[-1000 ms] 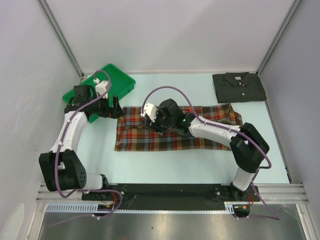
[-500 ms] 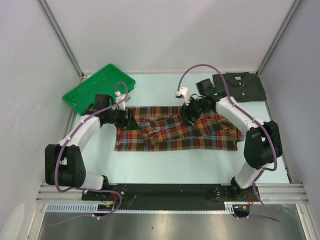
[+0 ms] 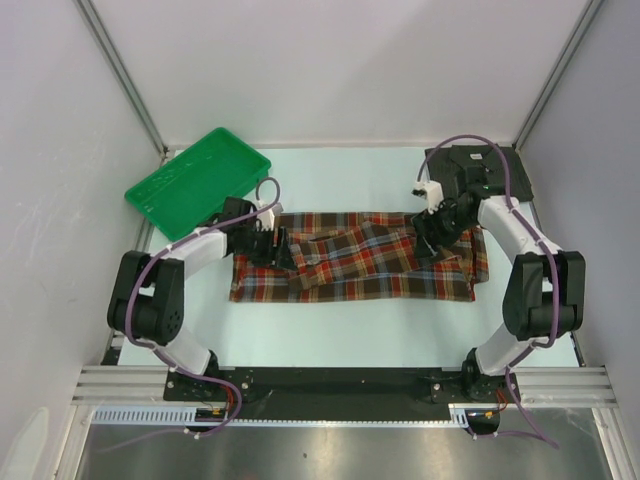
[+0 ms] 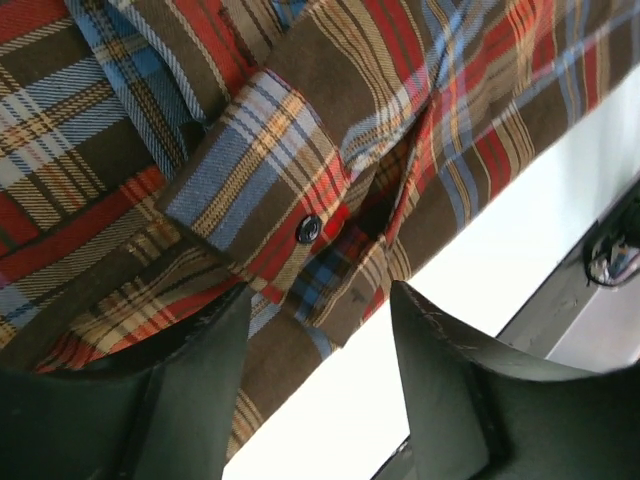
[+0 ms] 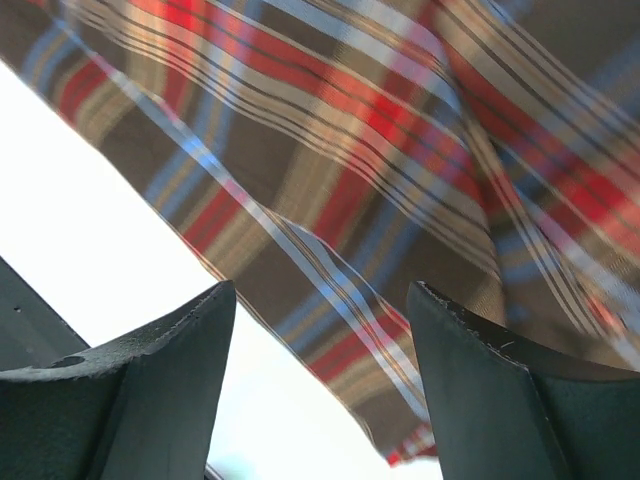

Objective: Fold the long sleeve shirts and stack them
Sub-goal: Fold the shirt

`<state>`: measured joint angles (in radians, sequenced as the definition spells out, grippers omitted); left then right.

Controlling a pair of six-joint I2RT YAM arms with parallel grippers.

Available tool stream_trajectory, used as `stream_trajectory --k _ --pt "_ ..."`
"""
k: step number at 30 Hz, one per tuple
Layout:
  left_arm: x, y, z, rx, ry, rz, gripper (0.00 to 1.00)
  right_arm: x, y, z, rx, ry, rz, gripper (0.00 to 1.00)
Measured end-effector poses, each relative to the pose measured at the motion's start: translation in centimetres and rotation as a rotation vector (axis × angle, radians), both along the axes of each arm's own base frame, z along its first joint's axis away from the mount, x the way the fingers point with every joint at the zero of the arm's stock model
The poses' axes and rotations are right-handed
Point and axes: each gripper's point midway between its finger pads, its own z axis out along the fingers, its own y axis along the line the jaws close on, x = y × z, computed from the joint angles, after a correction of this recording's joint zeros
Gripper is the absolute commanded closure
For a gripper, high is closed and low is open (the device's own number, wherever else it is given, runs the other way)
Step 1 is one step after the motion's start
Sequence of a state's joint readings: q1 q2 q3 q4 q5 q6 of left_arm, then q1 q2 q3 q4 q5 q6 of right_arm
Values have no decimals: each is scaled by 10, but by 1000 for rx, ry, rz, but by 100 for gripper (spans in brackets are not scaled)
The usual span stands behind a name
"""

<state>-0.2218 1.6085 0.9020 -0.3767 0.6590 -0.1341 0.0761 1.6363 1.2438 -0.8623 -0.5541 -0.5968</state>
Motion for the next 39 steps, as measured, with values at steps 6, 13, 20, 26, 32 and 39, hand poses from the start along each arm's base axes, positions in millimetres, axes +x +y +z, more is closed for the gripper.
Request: stream_trajectory --k 6,13,20,26,32,39 --pt "8 -1 -5 33 2 57 39 -4 -45 -2 -25 48 -130 27" --pt "9 -6 -9 39 12 75 81 -12 -93 -20 -24 159 -285 32" --pt "5 -5 -3 46 -14 47 100 -16 -100 -35 -19 221 -308 43" --pt "-2 5 -5 99 -14 18 100 -13 -99 -40 -12 224 -309 46" --pt "2 11 -1 133 -44 -12 100 -3 -94 -56 -18 233 -303 55" --pt "4 17 0 160 -70 -39 100 5 -88 -69 -37 251 -300 100"
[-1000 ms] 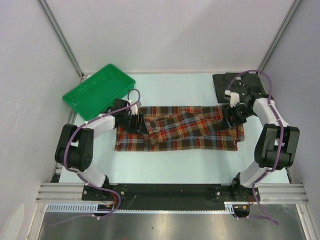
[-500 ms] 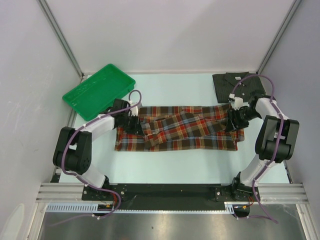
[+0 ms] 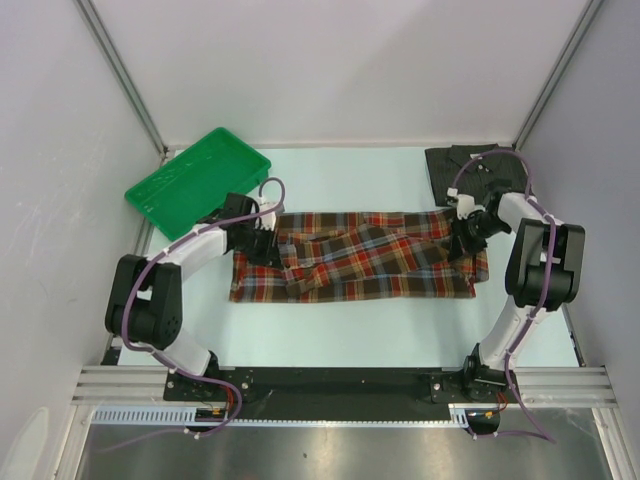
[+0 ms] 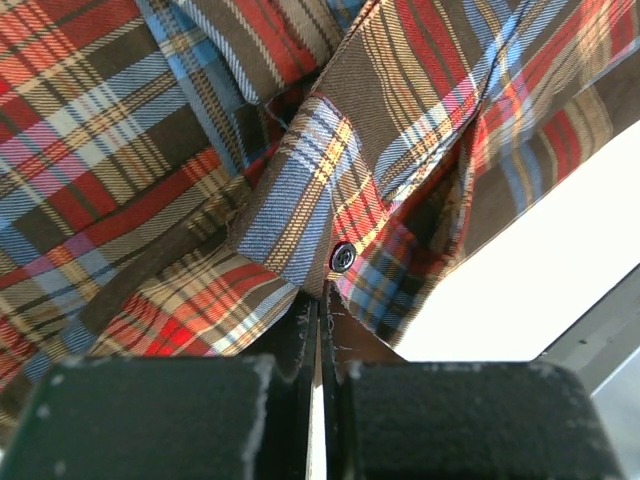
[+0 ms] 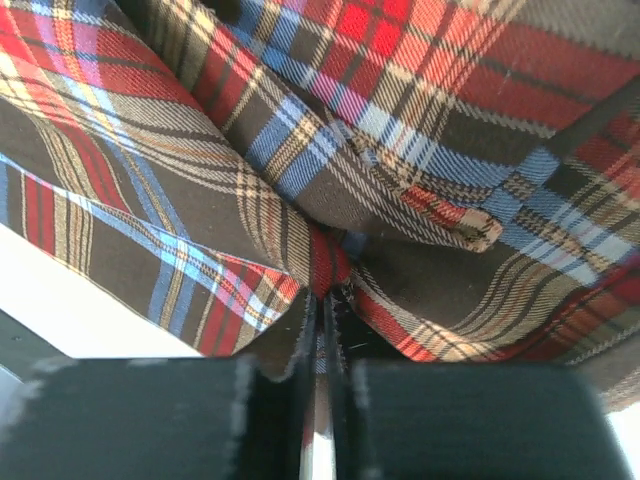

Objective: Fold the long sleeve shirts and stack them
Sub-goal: Fold the shirt

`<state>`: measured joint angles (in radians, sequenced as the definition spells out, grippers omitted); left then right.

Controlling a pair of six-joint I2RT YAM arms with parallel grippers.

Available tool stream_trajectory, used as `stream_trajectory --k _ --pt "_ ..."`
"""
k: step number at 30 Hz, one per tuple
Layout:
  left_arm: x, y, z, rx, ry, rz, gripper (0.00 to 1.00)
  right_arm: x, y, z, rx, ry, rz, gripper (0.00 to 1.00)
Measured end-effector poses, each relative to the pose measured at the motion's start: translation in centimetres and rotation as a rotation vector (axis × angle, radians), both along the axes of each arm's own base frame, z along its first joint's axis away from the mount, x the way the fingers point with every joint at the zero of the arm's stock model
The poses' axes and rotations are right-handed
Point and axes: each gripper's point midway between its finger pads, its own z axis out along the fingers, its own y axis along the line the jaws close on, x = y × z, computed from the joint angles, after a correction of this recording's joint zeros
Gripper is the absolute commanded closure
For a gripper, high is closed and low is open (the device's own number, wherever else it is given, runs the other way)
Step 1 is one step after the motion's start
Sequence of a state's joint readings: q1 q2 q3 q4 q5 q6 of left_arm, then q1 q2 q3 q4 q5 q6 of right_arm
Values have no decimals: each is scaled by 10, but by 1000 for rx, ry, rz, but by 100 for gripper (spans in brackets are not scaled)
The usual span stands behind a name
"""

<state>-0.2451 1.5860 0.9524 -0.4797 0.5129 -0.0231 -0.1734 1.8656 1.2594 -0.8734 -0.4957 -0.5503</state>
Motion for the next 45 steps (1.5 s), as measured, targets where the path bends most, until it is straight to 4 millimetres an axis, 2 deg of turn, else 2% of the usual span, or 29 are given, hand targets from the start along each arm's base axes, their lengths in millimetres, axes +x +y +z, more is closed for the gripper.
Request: stream_trajectory --k 5,12,13,14,15,17,19,21,22,23,26,28,30,31,34,36,39,43,45 --pt "1 6 4 21 -32 -12 100 11 2 6 -16 -36 16 100" --pt "7 18 9 57 -77 -5 100 11 9 6 -44 -40 54 100" --pt "7 20 8 66 -81 -5 99 11 10 5 -49 -39 58 97" --pt "8 21 8 72 -82 -4 90 11 11 5 -54 -39 63 93" --pt "8 22 7 76 -83 -4 81 10 12 5 -58 -37 67 82" --pt "9 24 5 93 -89 -8 63 9 12 4 -69 -33 73 74" --pt "8 28 2 112 -85 -15 55 8 10 6 -82 -31 73 66" --pt "5 31 1 121 -81 -35 39 5 6 10 -91 -28 61 57" --pt "4 32 1 123 -85 -53 32 4 3 15 -91 -33 52 57" --pt "4 33 3 122 -94 -76 27 1 0 20 -89 -35 36 57" --pt "6 36 17 119 -150 -165 26 -3 -13 41 -74 -66 -29 57" --pt "18 36 34 131 -213 -219 28 -6 -24 56 -59 -94 -101 60" --pt "42 35 57 151 -296 -272 29 -9 -33 66 -46 -108 -175 64" --pt "61 33 70 166 -355 -298 29 -13 -37 68 -37 -103 -221 64" --pt "99 32 84 207 -442 -357 30 -25 -37 62 -11 -63 -309 64" --pt "116 34 80 243 -448 -395 30 -39 -34 53 8 -11 -361 61" --pt "142 39 54 307 -423 -447 30 -59 -34 43 36 68 -455 59" --pt "146 51 9 377 -338 -490 28 -60 -48 43 52 101 -590 53" --pt "147 56 -3 404 -317 -500 28 -61 -53 41 39 115 -628 53"
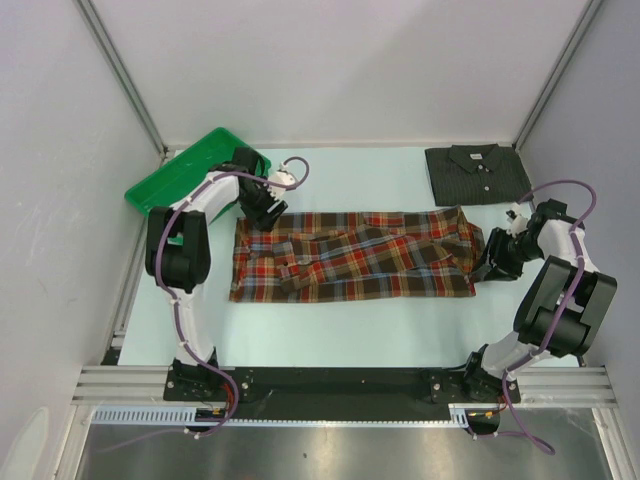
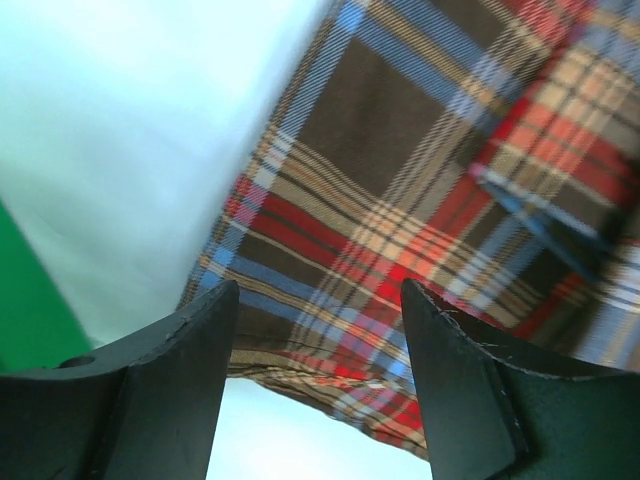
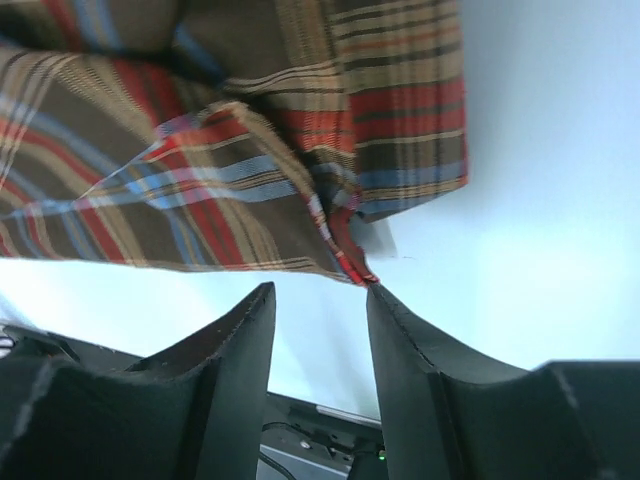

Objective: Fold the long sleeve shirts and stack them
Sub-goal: Fold the shirt

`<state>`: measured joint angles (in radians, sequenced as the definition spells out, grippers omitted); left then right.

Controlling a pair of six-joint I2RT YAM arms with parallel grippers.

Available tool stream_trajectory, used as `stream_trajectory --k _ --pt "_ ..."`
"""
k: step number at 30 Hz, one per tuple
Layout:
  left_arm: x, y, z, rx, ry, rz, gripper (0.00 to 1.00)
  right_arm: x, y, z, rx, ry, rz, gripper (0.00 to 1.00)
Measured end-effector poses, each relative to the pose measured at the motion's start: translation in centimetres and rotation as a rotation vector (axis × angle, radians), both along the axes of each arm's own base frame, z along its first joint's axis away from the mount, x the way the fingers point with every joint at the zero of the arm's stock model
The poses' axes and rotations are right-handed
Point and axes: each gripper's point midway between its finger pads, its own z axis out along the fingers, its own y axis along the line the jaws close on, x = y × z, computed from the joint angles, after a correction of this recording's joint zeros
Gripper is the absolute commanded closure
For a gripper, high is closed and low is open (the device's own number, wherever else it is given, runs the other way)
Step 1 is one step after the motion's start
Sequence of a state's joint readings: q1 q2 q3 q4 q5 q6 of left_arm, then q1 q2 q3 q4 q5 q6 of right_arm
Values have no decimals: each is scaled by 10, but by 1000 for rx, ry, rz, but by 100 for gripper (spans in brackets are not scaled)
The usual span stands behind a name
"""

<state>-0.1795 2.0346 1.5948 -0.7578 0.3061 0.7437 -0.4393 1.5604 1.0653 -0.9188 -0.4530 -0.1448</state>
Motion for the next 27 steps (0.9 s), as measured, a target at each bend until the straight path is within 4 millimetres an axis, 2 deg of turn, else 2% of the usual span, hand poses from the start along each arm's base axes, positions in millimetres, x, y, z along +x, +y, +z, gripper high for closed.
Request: stream_trajectory --k 4,11,16,17,18,19,20,22,23,26,27 --pt "7 7 -6 36 -15 -9 29 -2 -8 -12 -8 60 -59 54" --pt "32 10 -7 53 -62 -29 30 -3 -20 -28 -28 106 -101 59" --pt "33 15 -20 86 -49 -49 33 -7 -19 -44 -13 146 -96 61" --pt "33 16 -23 94 -45 -51 36 -9 -18 -46 -7 157 -96 61" --pt "33 17 -25 99 -43 -53 46 -9 -17 -49 -2 165 -95 61" --pt "32 19 -27 107 -39 -53 51 -10 -16 -51 2 173 -93 62" --pt "30 22 -29 120 -29 -59 62 -10 -15 -54 7 182 -89 62" --pt "25 26 -32 134 -9 -63 73 -11 -12 -58 17 198 -81 62" --pt "22 28 -35 140 1 -66 82 -11 -9 -59 26 205 -79 62" --pt "14 32 -37 144 14 -72 94 -8 -4 -59 31 199 -66 65" --pt "8 34 -38 147 19 -74 95 -5 -3 -59 29 193 -58 70"
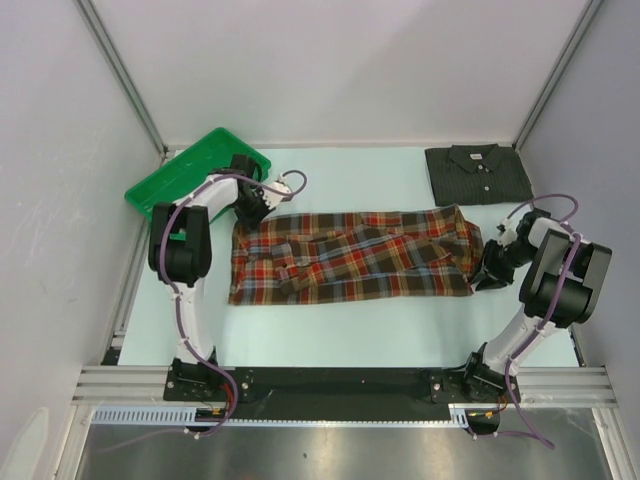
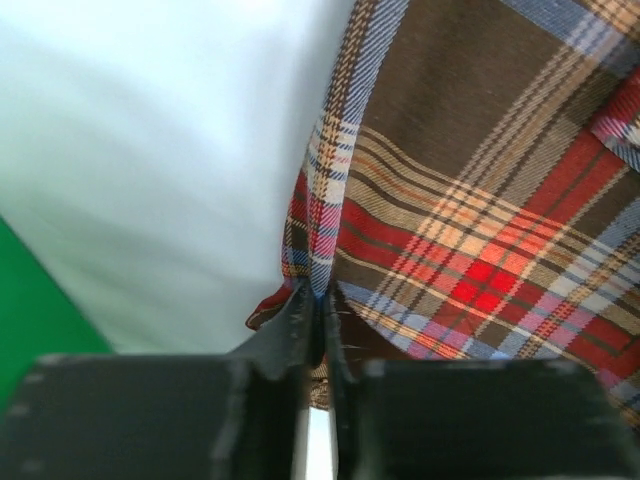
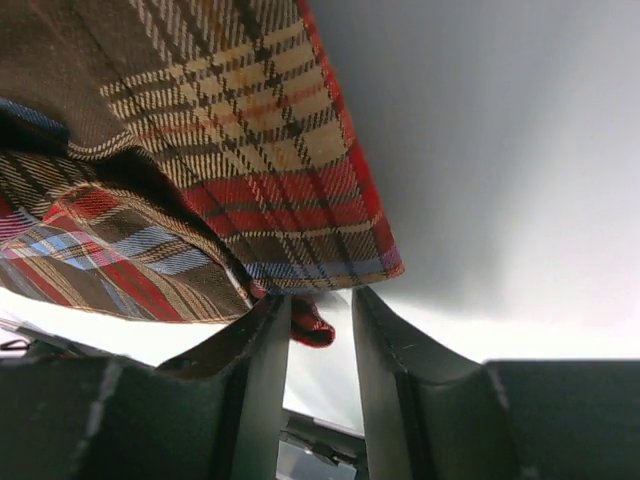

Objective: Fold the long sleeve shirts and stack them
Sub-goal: Fold the shirt

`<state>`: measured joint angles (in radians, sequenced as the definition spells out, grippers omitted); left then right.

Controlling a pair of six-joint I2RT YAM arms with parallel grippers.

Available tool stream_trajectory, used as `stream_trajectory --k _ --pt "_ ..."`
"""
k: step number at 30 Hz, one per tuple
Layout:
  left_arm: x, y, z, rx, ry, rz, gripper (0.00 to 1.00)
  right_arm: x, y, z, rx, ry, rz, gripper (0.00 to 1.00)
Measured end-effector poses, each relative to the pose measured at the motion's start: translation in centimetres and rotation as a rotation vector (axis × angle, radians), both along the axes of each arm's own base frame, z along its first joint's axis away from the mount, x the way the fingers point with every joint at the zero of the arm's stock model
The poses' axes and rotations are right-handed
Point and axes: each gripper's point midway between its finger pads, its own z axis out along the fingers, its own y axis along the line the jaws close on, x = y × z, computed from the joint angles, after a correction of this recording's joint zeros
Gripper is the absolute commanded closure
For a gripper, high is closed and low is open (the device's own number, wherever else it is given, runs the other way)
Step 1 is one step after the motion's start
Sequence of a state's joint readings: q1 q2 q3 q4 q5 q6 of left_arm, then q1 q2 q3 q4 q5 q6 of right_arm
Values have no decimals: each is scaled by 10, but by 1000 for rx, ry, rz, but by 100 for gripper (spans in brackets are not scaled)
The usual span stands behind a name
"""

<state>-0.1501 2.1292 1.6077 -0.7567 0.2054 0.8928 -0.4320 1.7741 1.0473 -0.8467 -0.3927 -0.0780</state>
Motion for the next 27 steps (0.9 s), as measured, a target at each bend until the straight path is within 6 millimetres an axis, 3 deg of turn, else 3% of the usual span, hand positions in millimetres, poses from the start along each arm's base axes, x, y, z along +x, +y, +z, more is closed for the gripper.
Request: stream_trajectory --k 3,5,12,16,21,27 --pt "-14 10 -1 6 14 11 97 11 2 0 -8 -20 23 92" --pt "-21 19 -1 6 24 29 98 22 5 -3 -6 -35 45 100" --pt "-52 57 -1 8 69 117 97 65 29 -4 15 -85 119 100" --pt "-72 69 -2 20 90 145 92 97 48 -2 -11 -143 196 100" --pt "-82 79 -2 7 106 193 82 155 71 5 -89 -248 310 100" --pt "-88 87 -2 -52 138 272 87 214 90 13 -193 -359 425 100"
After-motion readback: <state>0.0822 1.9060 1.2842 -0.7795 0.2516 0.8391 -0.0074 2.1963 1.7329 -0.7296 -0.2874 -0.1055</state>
